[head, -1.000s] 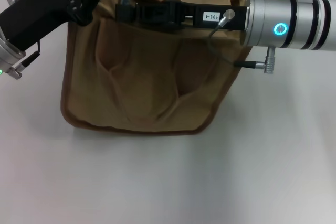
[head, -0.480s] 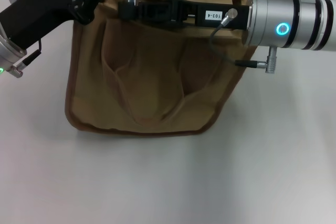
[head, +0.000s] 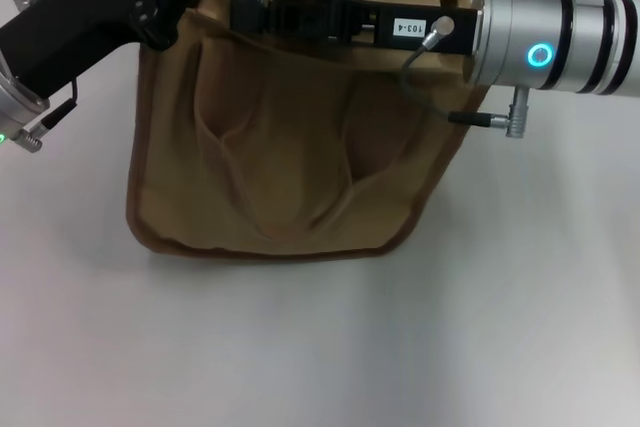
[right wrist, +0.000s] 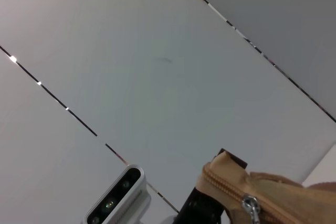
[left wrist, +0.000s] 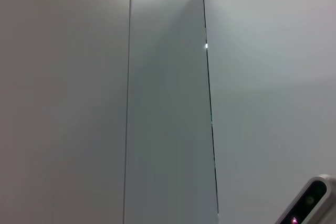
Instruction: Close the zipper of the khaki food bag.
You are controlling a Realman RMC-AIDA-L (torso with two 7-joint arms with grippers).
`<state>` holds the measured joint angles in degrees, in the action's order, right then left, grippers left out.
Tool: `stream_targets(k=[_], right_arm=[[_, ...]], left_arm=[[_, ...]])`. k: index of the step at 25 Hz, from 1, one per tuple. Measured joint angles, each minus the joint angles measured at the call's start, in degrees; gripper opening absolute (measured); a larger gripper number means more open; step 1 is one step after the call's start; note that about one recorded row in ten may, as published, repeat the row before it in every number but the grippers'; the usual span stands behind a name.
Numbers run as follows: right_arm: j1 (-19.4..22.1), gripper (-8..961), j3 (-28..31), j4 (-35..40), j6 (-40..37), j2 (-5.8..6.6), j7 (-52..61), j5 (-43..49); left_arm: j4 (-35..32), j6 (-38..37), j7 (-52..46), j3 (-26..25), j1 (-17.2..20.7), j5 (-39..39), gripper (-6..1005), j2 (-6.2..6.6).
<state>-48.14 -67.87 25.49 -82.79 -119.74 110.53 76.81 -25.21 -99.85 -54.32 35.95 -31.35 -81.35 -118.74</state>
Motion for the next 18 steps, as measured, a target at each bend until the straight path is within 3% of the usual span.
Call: stream_targets(k=[18], right_arm=[[3.0,9,1.7,2.5,-0.1,0.52,-0.1,0.1]], left_arm=[[0.6,0.3,1.0,-0.3,1.3,0.1,23,0.18]])
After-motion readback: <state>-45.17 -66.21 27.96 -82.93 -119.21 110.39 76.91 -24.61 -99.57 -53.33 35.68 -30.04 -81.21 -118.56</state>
